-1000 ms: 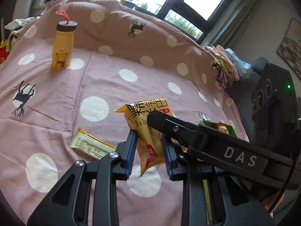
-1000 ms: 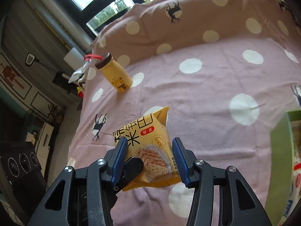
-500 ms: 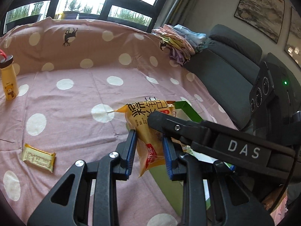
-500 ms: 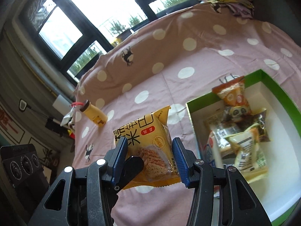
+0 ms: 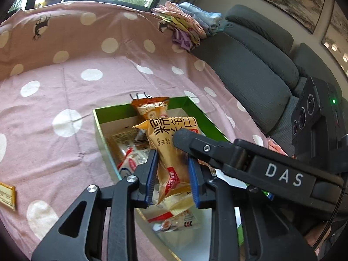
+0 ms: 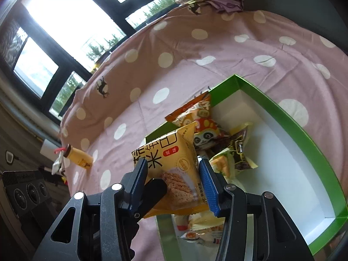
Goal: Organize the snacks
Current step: 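Carry the rice-cracker packet into the green box and open the right gripper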
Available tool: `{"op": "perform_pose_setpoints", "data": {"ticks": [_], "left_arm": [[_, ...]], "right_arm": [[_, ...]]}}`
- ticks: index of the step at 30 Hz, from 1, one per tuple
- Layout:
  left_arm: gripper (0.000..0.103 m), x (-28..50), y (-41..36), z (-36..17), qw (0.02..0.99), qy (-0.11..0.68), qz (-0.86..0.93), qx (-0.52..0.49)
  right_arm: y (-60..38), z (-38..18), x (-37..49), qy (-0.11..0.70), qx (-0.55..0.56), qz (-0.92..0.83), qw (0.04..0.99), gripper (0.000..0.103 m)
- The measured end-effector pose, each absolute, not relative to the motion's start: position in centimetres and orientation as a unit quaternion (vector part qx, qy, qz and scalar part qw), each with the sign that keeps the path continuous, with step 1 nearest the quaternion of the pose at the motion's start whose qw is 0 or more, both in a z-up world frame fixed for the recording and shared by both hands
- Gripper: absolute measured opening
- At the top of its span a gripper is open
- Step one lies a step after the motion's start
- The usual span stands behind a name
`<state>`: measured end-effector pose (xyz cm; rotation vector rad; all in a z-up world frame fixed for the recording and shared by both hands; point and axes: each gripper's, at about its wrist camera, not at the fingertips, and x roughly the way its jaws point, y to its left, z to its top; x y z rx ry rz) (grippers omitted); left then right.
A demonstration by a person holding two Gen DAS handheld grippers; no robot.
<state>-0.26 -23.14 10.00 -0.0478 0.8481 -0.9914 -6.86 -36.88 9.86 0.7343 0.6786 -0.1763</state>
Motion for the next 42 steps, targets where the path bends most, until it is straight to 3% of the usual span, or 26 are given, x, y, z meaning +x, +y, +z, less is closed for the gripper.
{"op": "perform_pose_setpoints", "data": {"ticks": [32,38,42], "left_arm": [[0.026,-0.6,-28.9,7.4,0.749,0.476,-0.461,0.005],[0.029,-0.8,-25.7,9.1,0.766,0.454,-0.456,-0.016],[0.044,-0.7,-21.6,10.5,0.812,0.425,-0.400,-0.011]], "right_arm": [[-42.6,6.1,-8.1,0.368,0.403,-0.158,0.823,0.052],[-42.1,6.7,-8.2,0.366,0.387,-0.167,0.829,0.054],[-41.3,8.1,-8.7,0.341,0.369,-0.175,0.847,0.061]]}}
